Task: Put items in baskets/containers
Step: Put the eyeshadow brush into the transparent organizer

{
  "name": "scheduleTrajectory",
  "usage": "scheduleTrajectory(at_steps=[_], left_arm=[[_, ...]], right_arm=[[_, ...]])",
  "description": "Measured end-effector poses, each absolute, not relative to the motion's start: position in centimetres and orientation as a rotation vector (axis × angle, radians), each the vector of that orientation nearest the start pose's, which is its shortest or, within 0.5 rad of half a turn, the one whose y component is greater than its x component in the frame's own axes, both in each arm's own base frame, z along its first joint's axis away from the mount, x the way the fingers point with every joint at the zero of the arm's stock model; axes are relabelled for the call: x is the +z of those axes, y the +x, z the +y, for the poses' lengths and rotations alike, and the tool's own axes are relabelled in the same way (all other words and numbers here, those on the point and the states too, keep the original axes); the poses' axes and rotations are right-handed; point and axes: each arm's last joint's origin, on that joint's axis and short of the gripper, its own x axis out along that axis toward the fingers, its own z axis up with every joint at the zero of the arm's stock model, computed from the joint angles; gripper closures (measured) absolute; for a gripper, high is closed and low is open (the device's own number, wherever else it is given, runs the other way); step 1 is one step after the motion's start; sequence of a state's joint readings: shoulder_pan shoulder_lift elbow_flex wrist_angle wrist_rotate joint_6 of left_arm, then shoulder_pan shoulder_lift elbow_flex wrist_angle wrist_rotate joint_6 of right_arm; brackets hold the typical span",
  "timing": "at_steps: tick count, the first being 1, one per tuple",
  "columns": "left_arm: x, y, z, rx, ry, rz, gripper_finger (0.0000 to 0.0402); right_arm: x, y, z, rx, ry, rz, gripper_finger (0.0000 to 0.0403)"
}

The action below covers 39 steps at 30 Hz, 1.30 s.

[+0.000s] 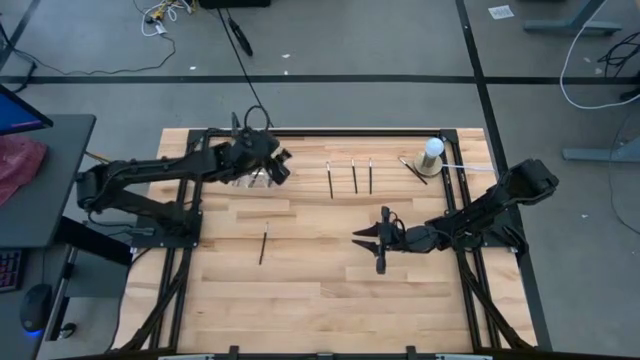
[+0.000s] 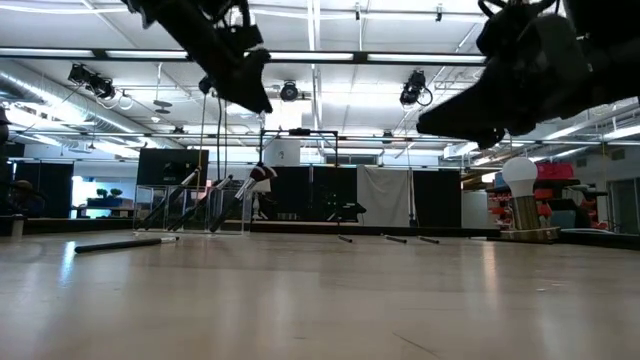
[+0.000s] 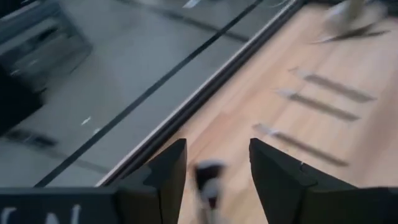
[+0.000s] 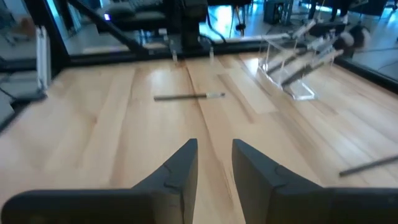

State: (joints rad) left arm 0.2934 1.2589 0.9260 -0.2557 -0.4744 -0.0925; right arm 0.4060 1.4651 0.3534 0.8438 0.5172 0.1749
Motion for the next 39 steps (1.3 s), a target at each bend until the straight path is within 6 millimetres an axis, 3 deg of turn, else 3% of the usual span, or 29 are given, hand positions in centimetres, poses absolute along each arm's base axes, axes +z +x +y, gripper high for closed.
scheduleTrajectory(at_steps=[5, 8, 14, 20, 24, 29, 34, 39], left_arm=[[28.5, 25.9, 5.0, 0.611, 0.004, 0.545, 0.0234], [28.0, 26.6, 2.3, 0.518, 0.011, 0.551, 0.0241], [25.3, 28.4, -3.0, 0.473, 0.061, 0.595, 0.0255], [21.4, 30.9, -6.7, 0.451, 0.117, 0.597, 0.0264], [19.2, 32.5, -7.7, 0.4, 0.101, 0.576, 0.0264], [17.3, 34.1, -7.5, 0.374, 0.094, 0.556, 0.0264], [17.1, 35.1, -6.5, 0.31, 0.037, 0.514, 0.0264], [17.3, 35.4, -6.2, 0.296, 0.034, 0.487, 0.0264]], right_arm=[[14.1, 22.8, 8.0, -0.164, 0.046, 0.302, 0.0303], [14.0, 22.8, 7.3, -0.299, 0.082, 0.29, 0.0303], [14.1, 22.6, 4.6, -0.562, 0.081, 0.304, 0.0289], [13.7, 21.1, 0.3, -0.692, 0.265, 0.486, 0.0245], [13.1, 19.6, -2.5, -0.826, 0.357, 0.608, 0.0216], [12.5, 18.4, -6.1, -0.917, 0.47, 0.697, 0.0208], [12.9, 18.1, -8.9, -0.964, 0.49, 0.717, 0.0217], [15.0, 19.5, -10.9, -0.988, 0.444, 0.82, 0.0243]])
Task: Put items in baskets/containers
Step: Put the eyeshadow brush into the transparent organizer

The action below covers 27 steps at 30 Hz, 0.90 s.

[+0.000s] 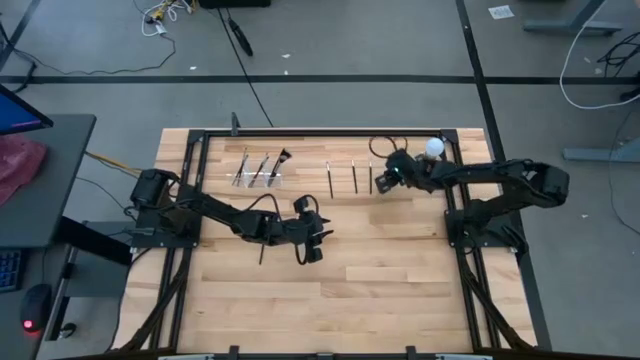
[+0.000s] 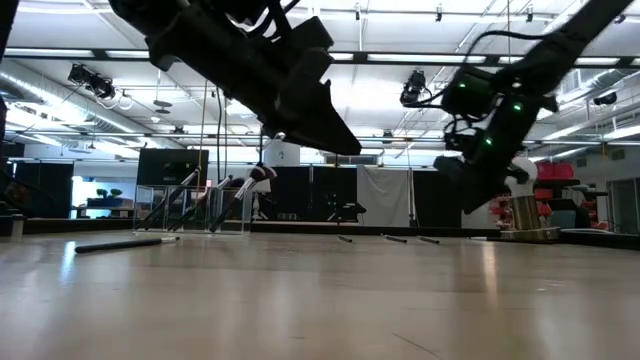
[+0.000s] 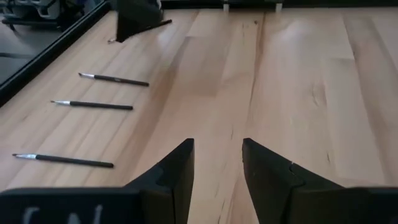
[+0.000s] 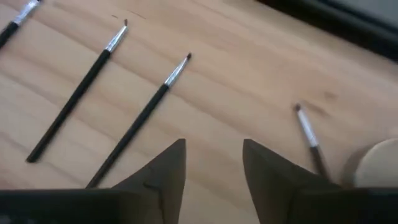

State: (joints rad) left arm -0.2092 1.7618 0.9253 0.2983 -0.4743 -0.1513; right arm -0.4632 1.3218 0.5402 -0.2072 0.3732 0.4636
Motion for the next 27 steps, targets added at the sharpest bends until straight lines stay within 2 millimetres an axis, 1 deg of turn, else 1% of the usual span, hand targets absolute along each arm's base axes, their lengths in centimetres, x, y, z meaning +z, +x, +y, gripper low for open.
scheduleTrajectory(at_steps=[3, 5, 9, 11, 16, 20, 23, 27], left_arm=[[17.3, 35.4, -6.2, 0.295, 0.04, 0.49, 0.0264], [17.3, 35.4, -6.2, 0.293, 0.04, 0.489, 0.0264], [17.3, 35.3, -6.4, 0.288, 0.043, 0.492, 0.0264], [17.3, 35.3, -6.5, 0.287, 0.044, 0.492, 0.0264], [17.3, 35.3, -6.5, 0.288, 0.045, 0.492, 0.0264], [17.3, 35.3, -6.5, 0.288, 0.045, 0.491, 0.0264], [17.3, 35.3, -6.5, 0.288, 0.045, 0.491, 0.0264], [17.3, 35.3, -6.5, 0.288, 0.045, 0.491, 0.0264]], right_arm=[[16.2, 20.4, -12.1, -0.997, 0.375, 0.945, 0.0274], [16.5, 20.8, -12.9, -1.012, 0.331, 1.043, 0.0303], [16.1, 21.0, -14.8, -1.033, 0.297, 1.211, 0.0374], [15.6, 21.2, -15.6, -1.029, 0.283, 1.267, 0.0395], [14.0, 21.3, -16.8, -1.132, 0.198, 1.354, 0.0389], [12.9, 21.3, -17.0, -1.135, 0.187, 1.409, 0.0399], [12.5, 21.3, -17.0, -1.134, 0.187, 1.421, 0.0396], [12.6, 21.3, -17.0, -1.146, 0.175, 1.422, 0.04]])
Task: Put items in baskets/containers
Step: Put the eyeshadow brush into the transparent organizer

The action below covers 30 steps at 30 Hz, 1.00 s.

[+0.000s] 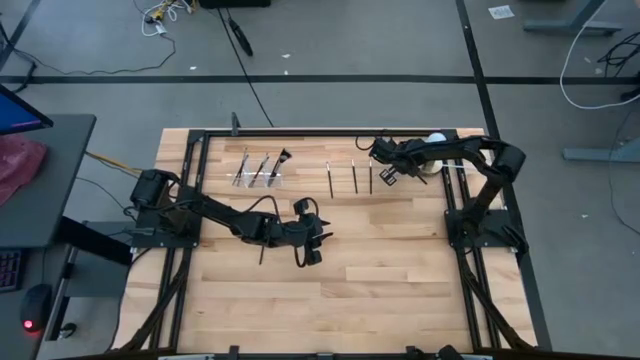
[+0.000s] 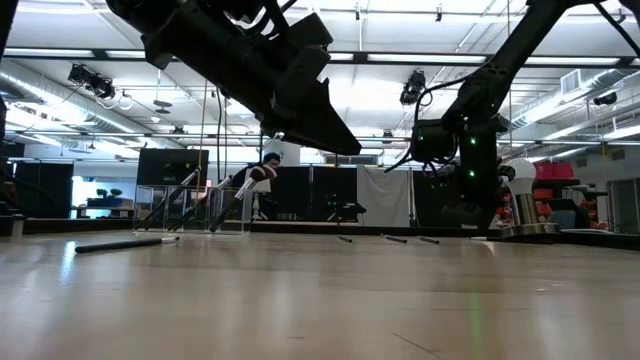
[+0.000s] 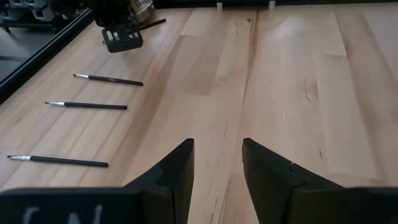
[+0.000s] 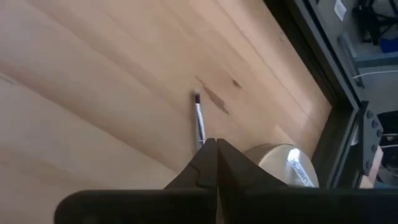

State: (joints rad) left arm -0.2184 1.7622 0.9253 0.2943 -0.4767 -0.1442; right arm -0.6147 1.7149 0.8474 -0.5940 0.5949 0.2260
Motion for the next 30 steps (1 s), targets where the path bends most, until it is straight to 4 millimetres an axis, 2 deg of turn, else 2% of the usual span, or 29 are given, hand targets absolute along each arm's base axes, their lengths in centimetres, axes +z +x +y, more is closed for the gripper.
scheduleTrajectory(at_steps=[19, 30], left_arm=[[17.3, 35.3, -6.5, 0.288, 0.043, 0.491, 0.0264], [17.3, 35.3, -6.5, 0.29, 0.036, 0.49, 0.0264]], right_arm=[[12.6, 21.2, -17.1, -1.154, 0.158, 1.426, 0.0402], [10.8, 20.2, -16.4, -1.133, 0.127, 1.42, 0.0402]])
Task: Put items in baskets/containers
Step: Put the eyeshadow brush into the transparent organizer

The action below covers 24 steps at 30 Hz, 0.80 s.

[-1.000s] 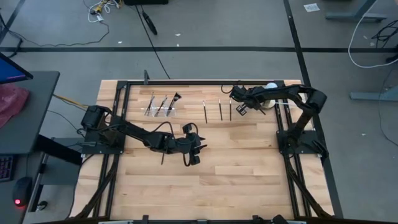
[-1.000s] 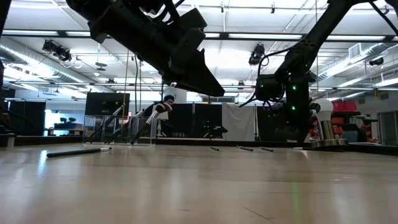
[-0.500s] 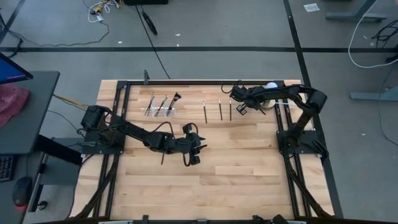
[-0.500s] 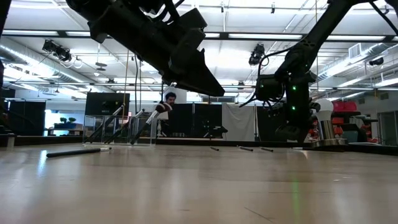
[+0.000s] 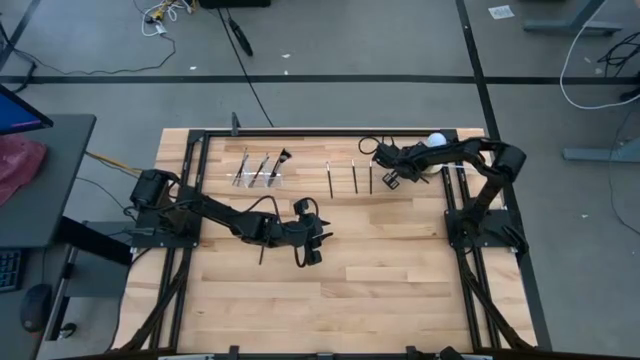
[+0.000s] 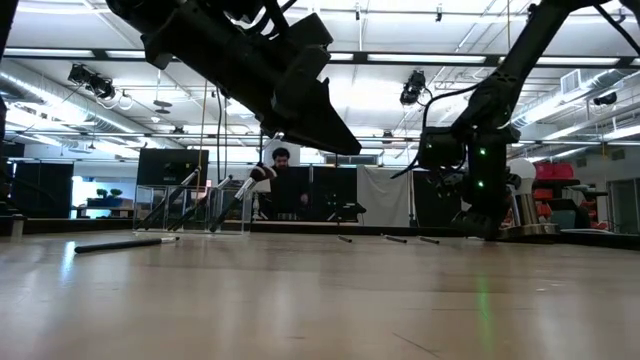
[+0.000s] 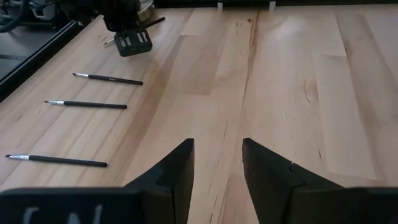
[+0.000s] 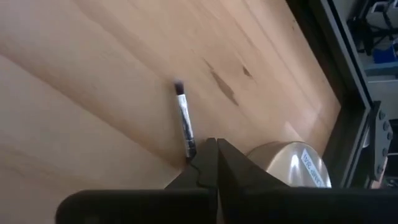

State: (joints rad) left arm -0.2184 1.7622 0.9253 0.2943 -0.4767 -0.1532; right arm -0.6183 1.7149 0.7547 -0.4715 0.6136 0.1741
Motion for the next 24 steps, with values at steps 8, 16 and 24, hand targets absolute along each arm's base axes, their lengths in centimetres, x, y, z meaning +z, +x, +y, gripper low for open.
scheduleTrajectory(at_steps=[8, 16, 24], left_arm=[[17.3, 35.3, -6.5, 0.29, 0.036, 0.489, 0.0264], [17.3, 35.3, -6.5, 0.29, 0.036, 0.489, 0.0264], [17.3, 35.3, -6.5, 0.29, 0.036, 0.49, 0.0264]], right_arm=[[10.6, 20.7, -15.5, -1.094, 0.117, 1.406, 0.0402], [10.9, 22.8, -13.1, -1.019, 0.156, 1.346, 0.04], [11.6, 24.3, -11.4, -0.946, 0.177, 1.313, 0.0398]])
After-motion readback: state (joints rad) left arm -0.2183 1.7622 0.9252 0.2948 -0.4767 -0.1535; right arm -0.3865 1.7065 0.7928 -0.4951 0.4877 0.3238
